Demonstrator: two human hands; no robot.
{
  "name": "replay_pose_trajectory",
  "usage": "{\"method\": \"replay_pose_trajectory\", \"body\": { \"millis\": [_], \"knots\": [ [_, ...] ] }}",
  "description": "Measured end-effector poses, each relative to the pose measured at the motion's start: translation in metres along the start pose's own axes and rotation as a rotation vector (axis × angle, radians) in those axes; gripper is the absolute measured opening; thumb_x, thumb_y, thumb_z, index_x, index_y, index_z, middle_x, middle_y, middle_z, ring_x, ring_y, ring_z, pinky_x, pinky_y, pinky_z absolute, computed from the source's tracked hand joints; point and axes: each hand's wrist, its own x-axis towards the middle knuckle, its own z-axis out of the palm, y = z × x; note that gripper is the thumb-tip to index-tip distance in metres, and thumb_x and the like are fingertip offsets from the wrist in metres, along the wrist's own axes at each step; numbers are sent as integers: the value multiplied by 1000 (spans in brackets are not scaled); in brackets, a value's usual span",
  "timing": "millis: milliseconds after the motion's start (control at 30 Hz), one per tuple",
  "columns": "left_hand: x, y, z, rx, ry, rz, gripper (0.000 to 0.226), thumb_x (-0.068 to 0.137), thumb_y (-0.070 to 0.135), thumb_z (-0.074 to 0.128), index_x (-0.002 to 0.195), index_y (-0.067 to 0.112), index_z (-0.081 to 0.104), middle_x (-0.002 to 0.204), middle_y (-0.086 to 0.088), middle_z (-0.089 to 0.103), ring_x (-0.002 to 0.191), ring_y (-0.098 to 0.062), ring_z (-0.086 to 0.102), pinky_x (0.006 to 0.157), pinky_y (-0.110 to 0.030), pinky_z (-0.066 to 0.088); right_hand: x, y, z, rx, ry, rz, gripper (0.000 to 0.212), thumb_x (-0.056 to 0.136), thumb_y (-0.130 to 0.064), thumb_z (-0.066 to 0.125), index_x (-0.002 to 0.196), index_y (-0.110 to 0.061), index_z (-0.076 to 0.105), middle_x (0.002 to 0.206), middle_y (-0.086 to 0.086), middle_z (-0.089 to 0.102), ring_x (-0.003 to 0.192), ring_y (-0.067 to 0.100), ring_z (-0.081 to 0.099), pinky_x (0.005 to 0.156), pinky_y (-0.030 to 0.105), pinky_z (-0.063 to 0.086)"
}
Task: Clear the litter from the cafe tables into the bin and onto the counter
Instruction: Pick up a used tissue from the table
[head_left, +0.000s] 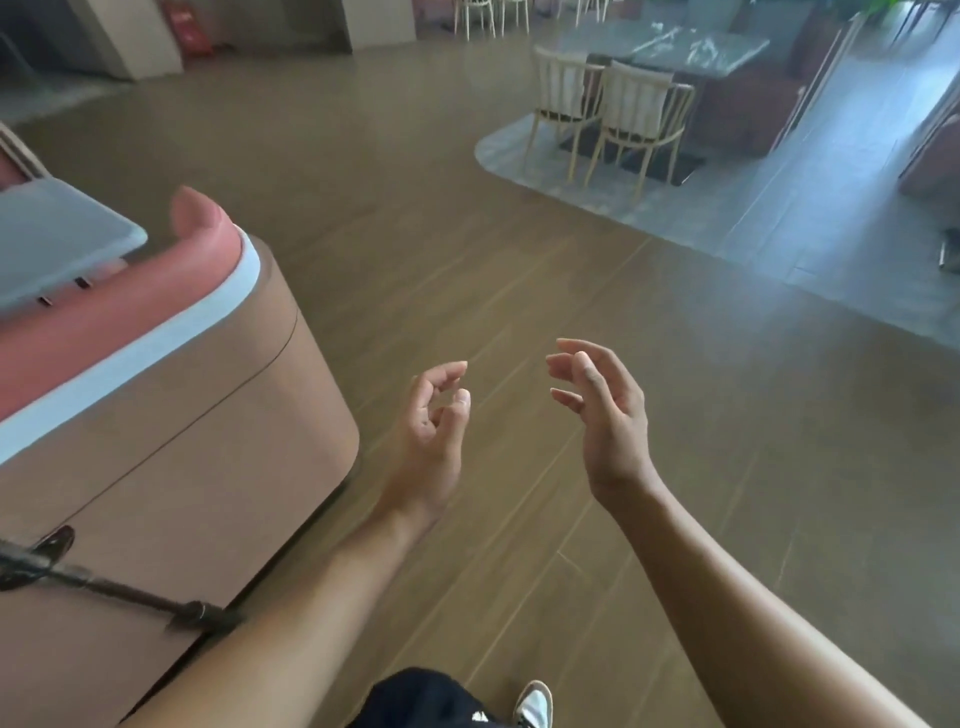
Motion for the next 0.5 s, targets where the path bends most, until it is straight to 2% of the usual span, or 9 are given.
{"method": "replay_pose_trajectory", "body": {
  "millis": [33, 100, 167, 233, 333, 500],
  "knots": [
    [14, 0, 3, 10, 26, 8, 27, 96, 30, 54, 120, 32, 65, 114, 8, 66, 82, 8, 58, 80, -8, 48, 15, 1, 1, -1, -13, -2, 35, 85, -57, 61, 106, -34, 77, 104, -2, 77, 105, 13, 71, 94, 40, 56],
    [44, -1, 7, 19, 74, 31, 28, 95, 32, 53, 121, 30, 65, 120, 5, 67, 97, 2, 62, 88, -12, 50, 45, 3, 4, -3, -39, -7, 32, 85, -58, 61, 103, -37, 78, 105, -3, 76, 105, 12, 71, 94, 41, 56],
    [76, -4, 10, 6, 108, 42, 29, 96, 31, 52, 121, 28, 65, 124, 6, 67, 115, -10, 63, 101, -22, 52, 79, 7, 11, -2, -56, -2, 32, 84, -58, 61, 103, -37, 77, 102, -5, 76, 103, 10, 71, 94, 42, 56],
    [109, -9, 10, 3, 135, 59, 31, 96, 29, 51, 123, 23, 65, 127, 6, 66, 123, -15, 62, 108, -32, 51, 114, 12, 21, -7, -72, -6, 31, 84, -58, 61, 102, -39, 77, 101, -7, 76, 102, 8, 70, 93, 40, 56],
    [169, -26, 4, 11, 173, 86, 35, 97, 28, 51, 127, 15, 64, 128, 5, 66, 123, -13, 61, 111, -42, 50, 170, 25, 43, -17, -110, -19, 27, 84, -59, 61, 99, -44, 78, 103, -7, 76, 105, 8, 70, 93, 36, 56],
    [275, -56, -15, 8, 223, 111, 36, 98, 30, 53, 128, 16, 65, 126, 10, 67, 119, -5, 62, 110, -42, 51, 268, 50, 102, -25, -154, -2, 29, 85, -59, 62, 98, -40, 78, 103, -7, 76, 103, 6, 70, 91, 35, 55]
  ]
}}
